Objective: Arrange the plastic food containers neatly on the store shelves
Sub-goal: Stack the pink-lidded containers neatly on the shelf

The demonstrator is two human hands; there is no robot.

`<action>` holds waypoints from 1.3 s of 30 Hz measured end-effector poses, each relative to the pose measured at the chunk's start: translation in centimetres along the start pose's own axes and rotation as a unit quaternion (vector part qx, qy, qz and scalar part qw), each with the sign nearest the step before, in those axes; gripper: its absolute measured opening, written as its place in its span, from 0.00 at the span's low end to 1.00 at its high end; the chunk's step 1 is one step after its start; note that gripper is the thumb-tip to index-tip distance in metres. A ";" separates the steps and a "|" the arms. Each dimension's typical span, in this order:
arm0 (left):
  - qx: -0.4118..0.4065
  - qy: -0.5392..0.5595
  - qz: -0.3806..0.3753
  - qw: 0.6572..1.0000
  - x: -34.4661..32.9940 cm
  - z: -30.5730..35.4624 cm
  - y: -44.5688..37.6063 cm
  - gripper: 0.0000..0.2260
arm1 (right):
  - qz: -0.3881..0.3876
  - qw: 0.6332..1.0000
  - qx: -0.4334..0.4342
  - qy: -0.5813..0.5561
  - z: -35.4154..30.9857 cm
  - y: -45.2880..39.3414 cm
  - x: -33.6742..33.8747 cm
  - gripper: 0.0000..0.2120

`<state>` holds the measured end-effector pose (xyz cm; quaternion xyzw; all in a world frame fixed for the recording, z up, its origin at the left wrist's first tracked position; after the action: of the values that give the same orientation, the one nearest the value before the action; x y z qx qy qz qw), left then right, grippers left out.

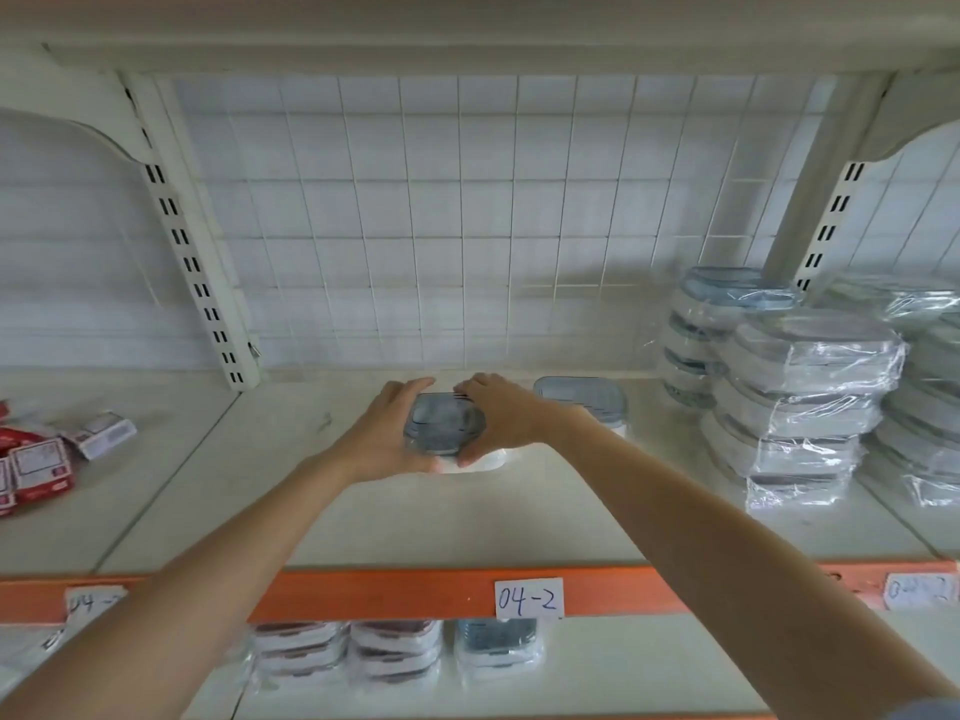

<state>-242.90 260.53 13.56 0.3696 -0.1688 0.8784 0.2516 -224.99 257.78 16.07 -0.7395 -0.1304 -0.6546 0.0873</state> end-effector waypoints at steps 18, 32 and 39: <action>-0.043 -0.200 -0.054 0.977 -6.1 6.5 -0.1 0.16 | -0.043 0.988 -0.102 0.106 10.5 4.7 5.6 0.31; -0.012 -0.289 -0.045 0.956 -6.1 9.2 4.1 0.14 | 0.119 0.974 -0.035 0.187 7.7 9.3 4.1 0.31; -0.081 -0.361 -0.003 0.929 -6.7 11.4 7.8 0.09 | 0.142 0.977 0.069 0.144 1.7 15.3 0.7 0.19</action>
<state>-236.85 246.59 15.37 0.6403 -0.3175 0.6687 0.2052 -218.58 243.79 17.16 -0.6403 -0.0553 -0.7248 0.2482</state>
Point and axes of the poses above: each hand's wrist, its own y-axis away from the middle knuckle, its own x-axis out of the back of the hand, z = x × y, the point moved 2 cm from there along -y, towards the middle knuckle, and after that the axes turned 7 degrees about y, right-handed, at the moved point
